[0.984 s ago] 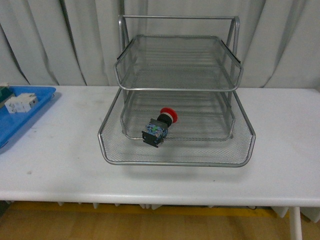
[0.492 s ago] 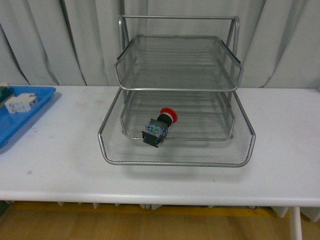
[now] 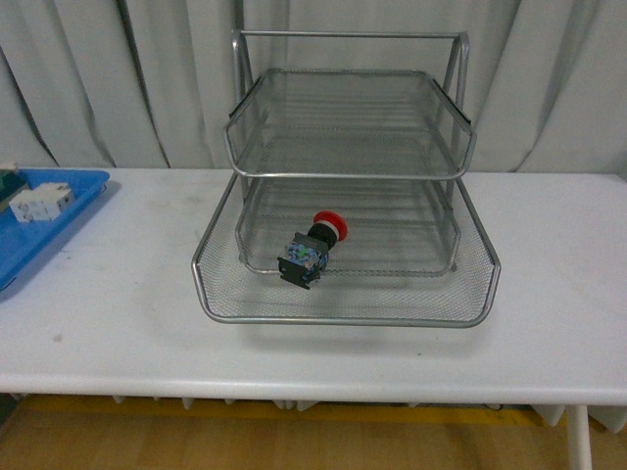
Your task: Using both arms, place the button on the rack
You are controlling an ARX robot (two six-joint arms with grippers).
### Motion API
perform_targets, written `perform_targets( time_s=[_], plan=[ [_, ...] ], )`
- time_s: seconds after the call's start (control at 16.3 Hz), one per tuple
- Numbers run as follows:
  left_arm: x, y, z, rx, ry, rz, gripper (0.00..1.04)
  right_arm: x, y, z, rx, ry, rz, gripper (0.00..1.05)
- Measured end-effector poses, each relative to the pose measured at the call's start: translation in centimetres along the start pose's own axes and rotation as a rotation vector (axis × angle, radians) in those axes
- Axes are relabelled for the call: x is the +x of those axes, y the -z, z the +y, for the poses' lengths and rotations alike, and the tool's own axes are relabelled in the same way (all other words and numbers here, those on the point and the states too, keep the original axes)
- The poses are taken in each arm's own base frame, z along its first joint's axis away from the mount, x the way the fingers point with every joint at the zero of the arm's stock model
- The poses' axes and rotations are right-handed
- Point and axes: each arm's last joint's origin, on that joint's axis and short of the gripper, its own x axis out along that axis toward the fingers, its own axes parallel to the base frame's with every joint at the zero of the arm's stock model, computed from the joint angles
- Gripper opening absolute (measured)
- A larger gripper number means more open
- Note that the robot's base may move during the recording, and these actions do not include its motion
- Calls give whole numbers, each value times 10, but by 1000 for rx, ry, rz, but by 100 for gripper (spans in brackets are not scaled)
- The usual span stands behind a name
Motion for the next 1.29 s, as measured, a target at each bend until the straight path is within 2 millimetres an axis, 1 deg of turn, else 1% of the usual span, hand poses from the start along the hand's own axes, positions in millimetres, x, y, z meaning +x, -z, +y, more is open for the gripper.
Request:
perform_targets(
  time_s=[0.06,0.12,0.18,0.25,0.31,0.37,0.43,0.74,0.8,0.86,0.98,1.05,1.17,1.23,1.29],
  plan=[
    [-7,-2,0,0,0,-39,2,0,0,0,0,0,1,98],
    [-7,0,0,0,1,-24,2,0,0,0,0,0,0,98],
    [-7,1,0,-1,1,-21,25,0,0,0,0,0,0,98],
    [-7,1,0,-1,1,-20,53,0,0,0,0,0,-1,98],
    [-7,1,0,-1,1,-21,84,17,-4,2,-14,-115,294,98],
    [-7,1,0,-1,2,-21,89,23,-6,3,-11,-125,309,98],
    [-7,1,0,-1,1,-21,97,54,-7,8,4,-155,407,98],
    [-7,1,0,-1,2,-21,98,74,2,14,34,-172,496,98],
    [-7,1,0,-1,1,-20,98,80,6,16,47,-177,526,96],
    [-7,1,0,-1,1,-20,98,93,13,24,67,-198,581,83],
    [-7,1,0,-1,1,-20,98,116,23,42,105,-228,637,59],
    [-7,1,0,-1,1,-20,98,125,29,51,119,-235,665,48],
    [-7,1,0,-1,1,-21,98,141,43,76,118,-246,722,25],
    [-7,1,0,-1,1,-20,98,143,45,81,118,-248,728,21],
    [-7,1,0,-1,1,-20,98,148,48,90,114,-254,742,14]
  ],
)
